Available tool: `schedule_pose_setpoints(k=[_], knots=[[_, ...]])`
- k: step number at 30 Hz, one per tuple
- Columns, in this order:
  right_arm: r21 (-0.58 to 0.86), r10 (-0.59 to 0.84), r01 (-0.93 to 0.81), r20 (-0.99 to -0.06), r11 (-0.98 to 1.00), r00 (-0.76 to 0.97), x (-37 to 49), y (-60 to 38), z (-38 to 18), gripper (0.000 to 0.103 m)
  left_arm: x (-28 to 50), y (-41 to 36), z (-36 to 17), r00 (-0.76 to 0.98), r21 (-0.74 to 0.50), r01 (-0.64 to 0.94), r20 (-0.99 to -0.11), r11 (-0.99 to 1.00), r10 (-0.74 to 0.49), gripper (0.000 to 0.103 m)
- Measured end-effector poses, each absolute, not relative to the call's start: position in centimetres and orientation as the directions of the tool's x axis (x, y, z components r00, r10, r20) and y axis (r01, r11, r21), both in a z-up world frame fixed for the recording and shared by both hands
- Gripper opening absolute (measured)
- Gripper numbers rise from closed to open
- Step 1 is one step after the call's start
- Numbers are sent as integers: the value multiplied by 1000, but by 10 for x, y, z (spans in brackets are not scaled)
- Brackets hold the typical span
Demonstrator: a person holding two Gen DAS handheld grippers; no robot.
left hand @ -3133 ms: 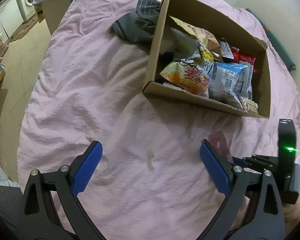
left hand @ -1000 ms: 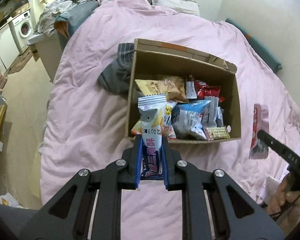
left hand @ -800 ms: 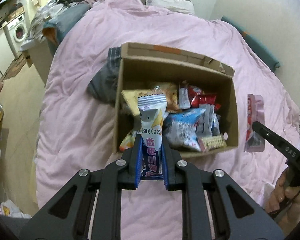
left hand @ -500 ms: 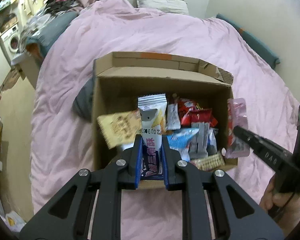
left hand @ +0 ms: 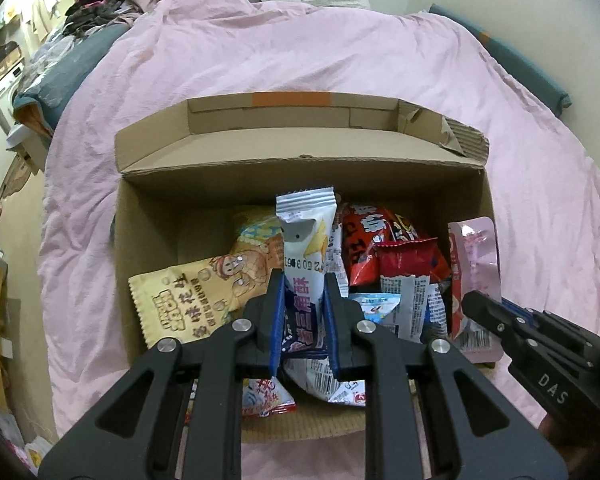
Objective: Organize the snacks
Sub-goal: 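Open both grippers to release the bar and packet into the box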
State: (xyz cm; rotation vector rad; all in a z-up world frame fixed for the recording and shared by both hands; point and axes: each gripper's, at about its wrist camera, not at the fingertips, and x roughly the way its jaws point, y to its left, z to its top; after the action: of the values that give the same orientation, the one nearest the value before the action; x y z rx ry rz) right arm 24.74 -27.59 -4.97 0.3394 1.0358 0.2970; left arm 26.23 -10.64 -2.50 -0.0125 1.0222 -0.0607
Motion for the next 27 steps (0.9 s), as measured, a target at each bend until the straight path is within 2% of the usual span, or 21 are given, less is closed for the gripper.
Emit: schedule_pose_setpoints(k=[4, 5, 6, 7, 8, 9, 11, 13, 14, 15, 19, 20, 21, 23, 26, 27], knots=[[421, 402, -78, -773, 904, 491, 249, -278, -46, 17, 264, -106, -28, 514, -18, 28, -857, 999, -30, 18], [431, 408, -72, -767, 899, 496, 248, -279, -46, 20, 263, -104, -28, 513, -22, 25, -858, 999, -32, 25], [440, 413, -68, -764, 896, 497, 248, -281, -46, 22, 263, -103, -28, 513, -23, 20, -858, 1000, -30, 40], [449, 420, -66, -760, 891, 496, 249, -281, -45, 22, 262, -102, -26, 516, -23, 14, -856, 1000, -27, 49], [465, 433, -65, -754, 883, 494, 249, -282, -45, 25, 260, -101, -25, 522, -19, 7, -852, 1000, -20, 65], [473, 442, -69, -750, 878, 492, 248, -282, -44, 28, 258, -100, -23, 534, -5, -4, -845, 1000, -3, 73], [467, 440, -78, -747, 881, 498, 248, -280, -42, 30, 255, -98, -18, 550, 6, -3, -835, 1000, 7, 75], [463, 439, -88, -740, 882, 510, 246, -279, -36, 43, 251, -95, -14, 552, 19, 0, -834, 1000, 16, 75], [469, 444, -90, -731, 878, 519, 244, -280, -33, 64, 249, -93, -12, 556, 27, -4, -831, 1000, 25, 75], [476, 447, -91, -721, 875, 530, 243, -281, -30, 78, 247, -91, -10, 563, 33, -8, -826, 999, 32, 75], [464, 433, -99, -700, 880, 568, 238, -281, -18, 80, 236, -81, 0, 592, 72, -25, -803, 997, 73, 75], [461, 427, -97, -695, 882, 578, 235, -281, -15, 80, 233, -77, 2, 594, 72, -29, -801, 997, 75, 77], [464, 427, -99, -685, 880, 590, 232, -281, -10, 81, 231, -73, 4, 594, 67, -34, -801, 997, 74, 88], [460, 425, -110, -669, 881, 609, 227, -279, -1, 84, 224, -62, 8, 606, 44, -53, -793, 998, 67, 97], [449, 416, -123, -643, 885, 643, 214, -276, 10, 91, 213, -51, 17, 632, 23, -61, -773, 998, 56, 99], [447, 417, -130, -637, 885, 648, 211, -274, 13, 96, 209, -47, 20, 640, 15, -60, -767, 998, 50, 102]])
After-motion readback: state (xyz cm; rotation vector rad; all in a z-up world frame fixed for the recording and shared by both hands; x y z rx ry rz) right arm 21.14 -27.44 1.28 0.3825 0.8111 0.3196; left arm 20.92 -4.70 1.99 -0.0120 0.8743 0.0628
